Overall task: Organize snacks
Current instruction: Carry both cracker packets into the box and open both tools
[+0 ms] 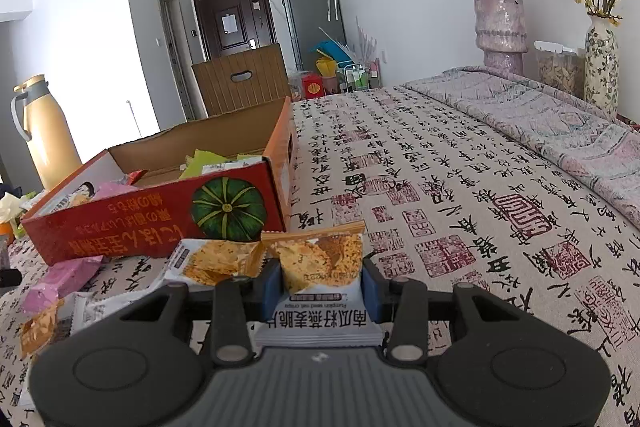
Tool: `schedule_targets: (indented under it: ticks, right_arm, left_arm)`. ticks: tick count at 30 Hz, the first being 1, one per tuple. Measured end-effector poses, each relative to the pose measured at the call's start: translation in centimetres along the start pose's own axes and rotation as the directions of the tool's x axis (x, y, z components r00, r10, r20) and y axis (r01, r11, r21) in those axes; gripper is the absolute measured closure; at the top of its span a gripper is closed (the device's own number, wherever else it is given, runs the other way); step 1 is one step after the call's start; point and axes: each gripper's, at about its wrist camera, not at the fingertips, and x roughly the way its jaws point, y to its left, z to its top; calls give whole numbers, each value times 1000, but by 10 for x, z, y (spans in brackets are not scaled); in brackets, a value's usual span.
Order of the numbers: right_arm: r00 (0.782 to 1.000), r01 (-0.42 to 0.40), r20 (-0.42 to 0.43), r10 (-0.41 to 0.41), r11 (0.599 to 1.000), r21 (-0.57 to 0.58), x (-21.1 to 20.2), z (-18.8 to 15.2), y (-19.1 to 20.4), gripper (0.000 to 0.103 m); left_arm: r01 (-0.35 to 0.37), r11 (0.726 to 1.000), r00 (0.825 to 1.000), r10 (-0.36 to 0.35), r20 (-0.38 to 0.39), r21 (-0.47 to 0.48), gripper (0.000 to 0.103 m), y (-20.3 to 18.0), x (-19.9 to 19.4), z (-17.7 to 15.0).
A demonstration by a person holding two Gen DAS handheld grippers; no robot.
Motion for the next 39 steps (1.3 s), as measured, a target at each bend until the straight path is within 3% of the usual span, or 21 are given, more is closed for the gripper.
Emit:
schedule_targets:
  ticks: [14,23,39]
  right_arm:
    - [999,-26,43,27,999,-30,-16,4,11,63]
    - [989,-84,111,94,993,-86,-31,27,40,63]
    - [970,-141,174,166,979,-149,-14,69,87,63]
  left_arm:
    - [44,999,992,-42,119,-17,80,-22,-30,14]
    - [107,994,977,-102,186,-16,80,-42,-39,32]
    - [145,989,952,-138,273,-7,80,-62,-32,75]
